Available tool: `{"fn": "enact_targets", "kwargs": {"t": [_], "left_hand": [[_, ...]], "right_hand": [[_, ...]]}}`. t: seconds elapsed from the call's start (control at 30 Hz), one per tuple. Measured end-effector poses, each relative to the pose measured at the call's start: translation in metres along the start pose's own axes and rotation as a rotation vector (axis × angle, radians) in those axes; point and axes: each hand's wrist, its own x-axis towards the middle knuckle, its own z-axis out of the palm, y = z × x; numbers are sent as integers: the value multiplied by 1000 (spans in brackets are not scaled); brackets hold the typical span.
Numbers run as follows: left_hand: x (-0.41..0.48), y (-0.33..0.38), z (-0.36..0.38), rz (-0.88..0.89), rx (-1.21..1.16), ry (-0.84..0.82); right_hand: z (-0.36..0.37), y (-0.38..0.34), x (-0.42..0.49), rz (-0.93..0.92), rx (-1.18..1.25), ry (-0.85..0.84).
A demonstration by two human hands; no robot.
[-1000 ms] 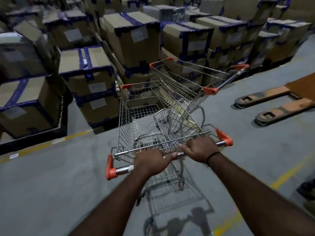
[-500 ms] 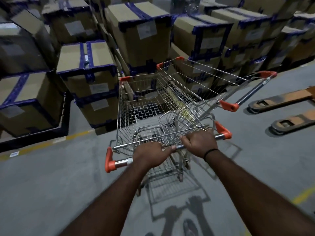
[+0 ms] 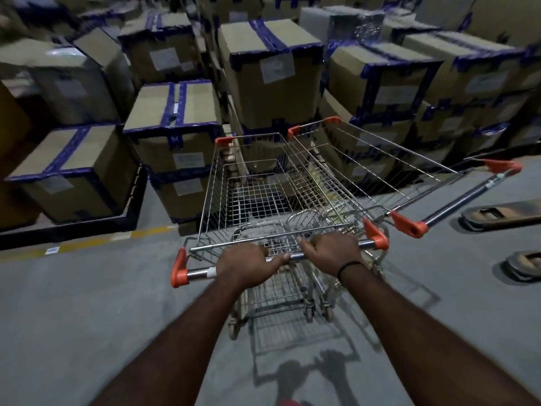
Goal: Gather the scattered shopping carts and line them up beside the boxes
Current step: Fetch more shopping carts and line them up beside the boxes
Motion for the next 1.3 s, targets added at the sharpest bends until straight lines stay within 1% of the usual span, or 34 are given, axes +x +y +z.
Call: {"fn": "enact_targets", "kwargs": {"t": [0.23, 0.37, 0.47, 0.57, 0.63, 0.7, 0.8, 0.87, 0.97, 1.13, 1.23, 1.3], "left_hand": [[9, 4, 0, -81, -25, -26], [3, 9, 1, -119, -41, 6], [-3, 15, -2, -167, -98, 27], [-10, 18, -4, -200, -247, 111], [-18, 20, -4, -228, -427, 209], [-30, 21, -4, -260, -657, 305], [-55, 19, -10, -322, -979, 407], [-76, 11, -13, -365, -1078, 452], [-115, -15, -12, -441, -1072, 547], [-198, -58, -7, -688, -1120, 708], [-257, -83, -5, -776, -1139, 767], [-299, -102, -2, -846, -1163, 822]], "right_hand": [[1, 8, 14, -43, -13, 15], [3, 9, 16, -84, 9, -5], [2, 9, 18, -97, 73, -33], [-2, 11, 15, -106, 243, -4], [-5, 9, 11, -124, 426, 44], [-9, -1, 8, -192, 543, 95], [-14, -34, 5, -325, 635, 142], [-19, -63, 0, -396, 745, 115], [-31, -112, -15, -495, 867, 45], [-46, -200, -51, -637, 1043, -150], [-51, -258, -80, -705, 1047, -234], [-52, -298, -104, -786, 1000, -293]]}}
